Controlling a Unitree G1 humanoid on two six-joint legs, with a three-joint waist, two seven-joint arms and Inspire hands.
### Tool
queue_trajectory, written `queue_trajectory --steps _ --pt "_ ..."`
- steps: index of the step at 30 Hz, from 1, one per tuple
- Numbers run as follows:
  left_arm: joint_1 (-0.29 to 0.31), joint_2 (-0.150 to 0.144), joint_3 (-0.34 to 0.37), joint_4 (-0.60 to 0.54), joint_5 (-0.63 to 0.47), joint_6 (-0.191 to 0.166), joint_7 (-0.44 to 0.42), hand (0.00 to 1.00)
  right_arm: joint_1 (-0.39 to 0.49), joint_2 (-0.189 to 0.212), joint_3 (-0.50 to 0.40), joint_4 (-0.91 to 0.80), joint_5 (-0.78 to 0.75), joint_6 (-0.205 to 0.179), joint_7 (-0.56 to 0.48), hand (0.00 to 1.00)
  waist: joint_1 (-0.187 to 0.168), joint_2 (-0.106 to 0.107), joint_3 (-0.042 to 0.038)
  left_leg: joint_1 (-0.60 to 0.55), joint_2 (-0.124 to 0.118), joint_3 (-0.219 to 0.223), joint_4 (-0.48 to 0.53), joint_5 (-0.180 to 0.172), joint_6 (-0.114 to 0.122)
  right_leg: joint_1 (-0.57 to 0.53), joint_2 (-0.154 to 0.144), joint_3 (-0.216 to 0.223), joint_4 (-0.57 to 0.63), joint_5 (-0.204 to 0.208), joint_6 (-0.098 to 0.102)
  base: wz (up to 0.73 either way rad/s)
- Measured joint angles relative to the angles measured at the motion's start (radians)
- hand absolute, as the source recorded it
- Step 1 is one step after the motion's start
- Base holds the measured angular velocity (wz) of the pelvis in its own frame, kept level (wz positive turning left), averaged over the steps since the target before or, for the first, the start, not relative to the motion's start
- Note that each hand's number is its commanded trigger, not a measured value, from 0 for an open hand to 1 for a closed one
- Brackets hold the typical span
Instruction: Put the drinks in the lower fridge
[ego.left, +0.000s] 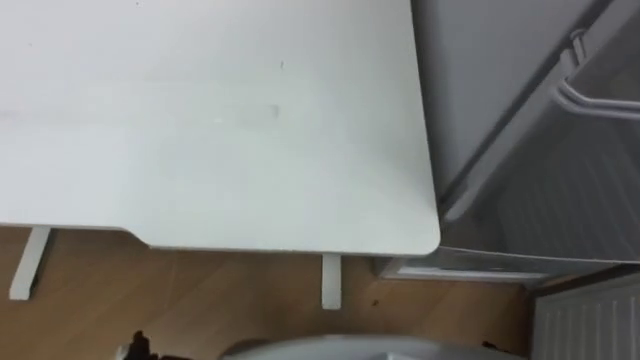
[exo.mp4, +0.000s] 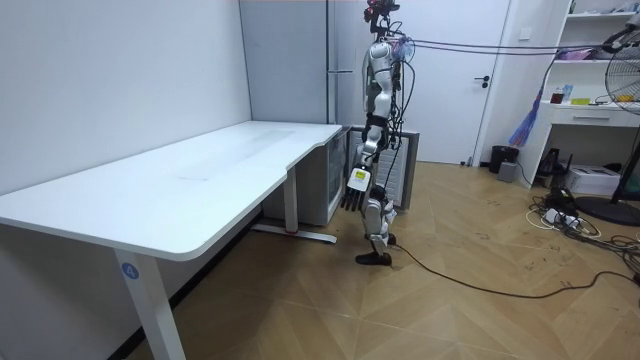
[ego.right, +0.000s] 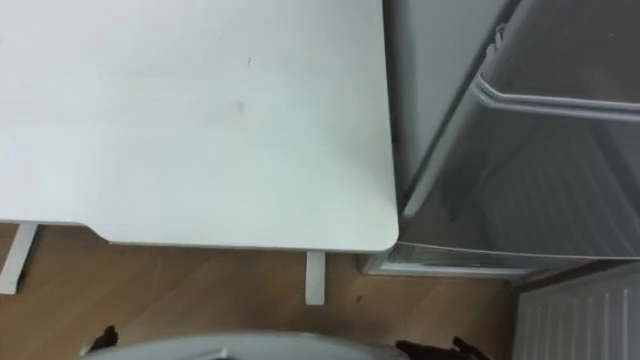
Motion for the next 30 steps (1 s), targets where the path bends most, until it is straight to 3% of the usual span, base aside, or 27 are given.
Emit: queue_trajectory --steps 10,16,22,24,30 --pt "0.000 0.000 0.001 0.020 -0.001 0.009 0.000 0.00 0.005 0.002 -0.036 0.030 0.023 0.026 -0.054 0.00 -0.010 -0.006 0.0017 0.014 0.001 0.006 0.004 -0.005 0.003 0.009 -0.001 0.006 0.019 0.001 -0.002 -0.04" --pt "0.011 0.006 0.039 0.021 0.001 0.008 0.000 0.00 0.003 -0.005 -0.129 -0.005 -0.045 0.022 -0.118 0.00 -0.038 -0.015 0.0008 0.030 0.002 0.010 -0.002 -0.003 0.003 0.015 0.001 0.010 0.020 0.001 -0.002 -0.02" --pt "-0.005 0.023 0.063 0.019 -0.001 0.000 0.000 0.00 -0.024 -0.048 -0.154 -0.070 -0.218 0.001 -0.172 0.00 -0.059 -0.029 -0.0005 0.030 0.007 0.037 -0.005 -0.003 0.003 -0.006 0.004 0.025 0.032 0.002 -0.002 -0.13" --pt "-0.015 0.035 0.063 0.017 0.000 -0.004 -0.001 0.00 -0.021 -0.070 -0.156 -0.142 -0.275 -0.001 -0.199 0.00 -0.063 -0.037 0.0016 0.028 0.010 0.054 -0.008 -0.004 0.002 -0.017 0.005 0.030 0.033 0.002 -0.003 -0.20" --pt "-0.013 0.053 0.073 -0.016 0.040 -0.019 -0.016 0.00 -0.008 -0.120 -0.242 -0.337 -0.409 -0.025 -0.244 0.00 -0.068 -0.060 -0.0027 0.047 0.016 0.091 -0.027 -0.005 -0.001 -0.025 0.014 0.068 0.033 0.005 -0.006 -0.20"
